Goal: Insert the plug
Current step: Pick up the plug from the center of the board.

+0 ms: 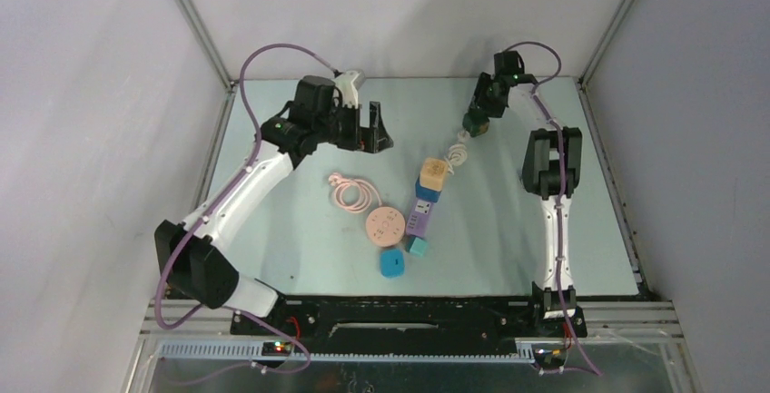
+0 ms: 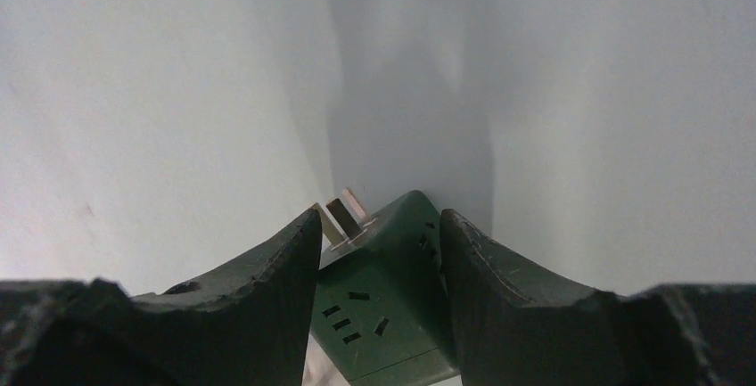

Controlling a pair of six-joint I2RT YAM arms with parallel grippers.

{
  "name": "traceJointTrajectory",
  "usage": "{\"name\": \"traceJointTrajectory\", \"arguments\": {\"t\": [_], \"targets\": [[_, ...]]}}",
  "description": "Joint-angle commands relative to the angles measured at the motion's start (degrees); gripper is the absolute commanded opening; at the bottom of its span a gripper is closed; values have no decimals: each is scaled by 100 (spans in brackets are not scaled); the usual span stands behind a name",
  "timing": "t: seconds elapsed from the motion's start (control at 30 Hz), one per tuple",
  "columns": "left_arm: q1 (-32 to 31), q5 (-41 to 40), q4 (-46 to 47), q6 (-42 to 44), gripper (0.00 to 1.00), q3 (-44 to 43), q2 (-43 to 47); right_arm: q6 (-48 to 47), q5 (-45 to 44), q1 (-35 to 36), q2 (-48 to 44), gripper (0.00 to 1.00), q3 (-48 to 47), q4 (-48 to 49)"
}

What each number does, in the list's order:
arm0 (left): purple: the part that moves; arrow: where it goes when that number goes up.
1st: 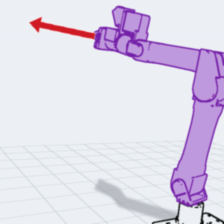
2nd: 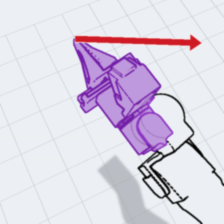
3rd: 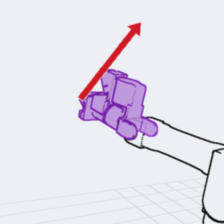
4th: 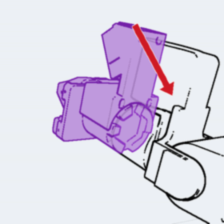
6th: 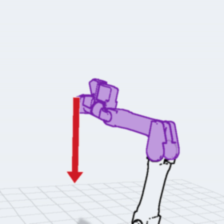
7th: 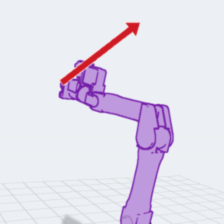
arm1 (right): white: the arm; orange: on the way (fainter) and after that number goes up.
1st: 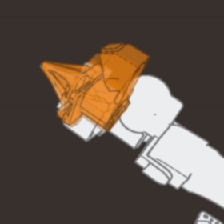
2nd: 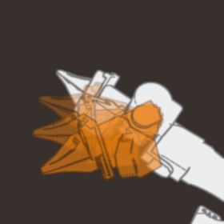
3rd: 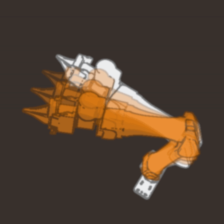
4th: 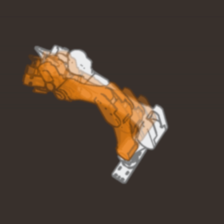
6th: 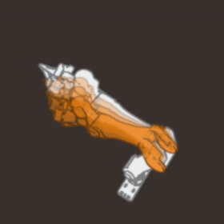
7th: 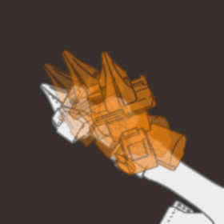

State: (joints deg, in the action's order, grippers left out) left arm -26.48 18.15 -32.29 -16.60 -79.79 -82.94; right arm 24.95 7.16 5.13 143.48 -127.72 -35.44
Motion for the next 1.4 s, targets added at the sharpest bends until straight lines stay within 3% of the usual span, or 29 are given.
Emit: {"name": "traceJointTrajectory", "arguments": {"t": [0.0, 0.4, 0.5, 0.77, 1.0, 1.37], "targets": [[38, 206, 120, -102, 100, -393, -76, -510, -44, 24, -937, 53, 1035, -508], [38, 498, 382, -477, 100, -194, 123, -760, 193, 281, -3650, 58, 4539, -259], [38, 525, 406, -491, 100, -125, 277, -792, 197, 429, -4095, 62, 4931, -316], [38, 576, 241, -371, 100, 148, 763, -1291, -380, 771, -5103, 87, 5193, -433], [38, 548, 313, -446, 100, 697, 1309, -1584, -897, 910, -4907, 95, 5321, -806], [38, 483, 109, -431, 100, 1131, 1815, -1770, -780, 1100, -3701, 94, 5312, -580]]}}
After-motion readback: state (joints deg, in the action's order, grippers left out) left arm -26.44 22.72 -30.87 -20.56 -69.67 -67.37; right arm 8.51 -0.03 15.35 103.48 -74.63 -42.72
